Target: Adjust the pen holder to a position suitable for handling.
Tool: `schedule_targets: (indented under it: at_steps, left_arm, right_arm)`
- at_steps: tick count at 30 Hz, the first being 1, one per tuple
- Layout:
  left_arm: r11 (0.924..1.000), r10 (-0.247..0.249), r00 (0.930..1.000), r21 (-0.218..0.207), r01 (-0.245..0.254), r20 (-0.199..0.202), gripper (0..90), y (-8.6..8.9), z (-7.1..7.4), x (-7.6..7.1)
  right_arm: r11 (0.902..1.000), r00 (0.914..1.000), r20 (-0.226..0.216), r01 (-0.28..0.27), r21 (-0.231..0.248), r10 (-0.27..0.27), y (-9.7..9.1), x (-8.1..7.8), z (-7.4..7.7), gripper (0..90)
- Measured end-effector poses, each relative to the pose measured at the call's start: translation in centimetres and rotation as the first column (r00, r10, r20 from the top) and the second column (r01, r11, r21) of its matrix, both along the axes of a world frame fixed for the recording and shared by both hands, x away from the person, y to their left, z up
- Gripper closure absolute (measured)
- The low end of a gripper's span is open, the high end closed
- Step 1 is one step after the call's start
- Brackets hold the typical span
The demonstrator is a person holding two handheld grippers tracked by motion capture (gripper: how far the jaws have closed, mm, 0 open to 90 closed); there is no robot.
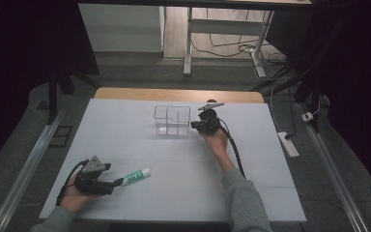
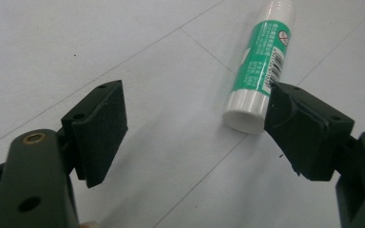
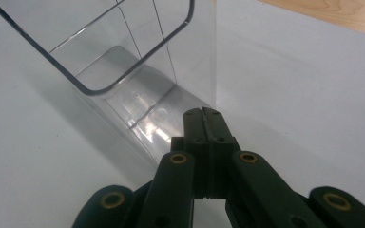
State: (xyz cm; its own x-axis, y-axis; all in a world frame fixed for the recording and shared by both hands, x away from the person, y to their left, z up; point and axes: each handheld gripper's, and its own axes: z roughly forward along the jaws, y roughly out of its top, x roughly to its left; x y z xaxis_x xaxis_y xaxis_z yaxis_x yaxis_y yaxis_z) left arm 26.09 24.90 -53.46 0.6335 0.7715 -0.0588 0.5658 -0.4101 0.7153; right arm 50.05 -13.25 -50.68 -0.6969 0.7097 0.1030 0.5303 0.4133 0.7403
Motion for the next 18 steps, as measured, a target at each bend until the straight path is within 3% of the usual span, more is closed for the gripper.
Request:
schedule_targets:
  at_steps: [7,10,18]
  left_arm:
    - [1.0000,0.000,1.0000,0.002,0.000,0.000,21.8,0.0,0.0,0.0]
    - [1.0000,0.001,1.0000,0.003,-0.001,-0.001,21.9,0.0,0.0,0.0]
    - [1.0000,0.007,1.0000,0.003,-0.007,-0.003,21.9,0.1,0.0,0.1]
  right_arm:
    - [1.0000,0.9998,0.020,-0.003,-0.009,0.003,-2.0,-1.3,0.4,88.9]
    - [1.0000,0.9996,0.027,0.006,0.006,-0.006,-3.3,-2.2,0.6,88.9]
    - [0.9999,0.9984,0.057,0.007,-0.014,-0.007,-6.9,-5.4,1.4,88.9]
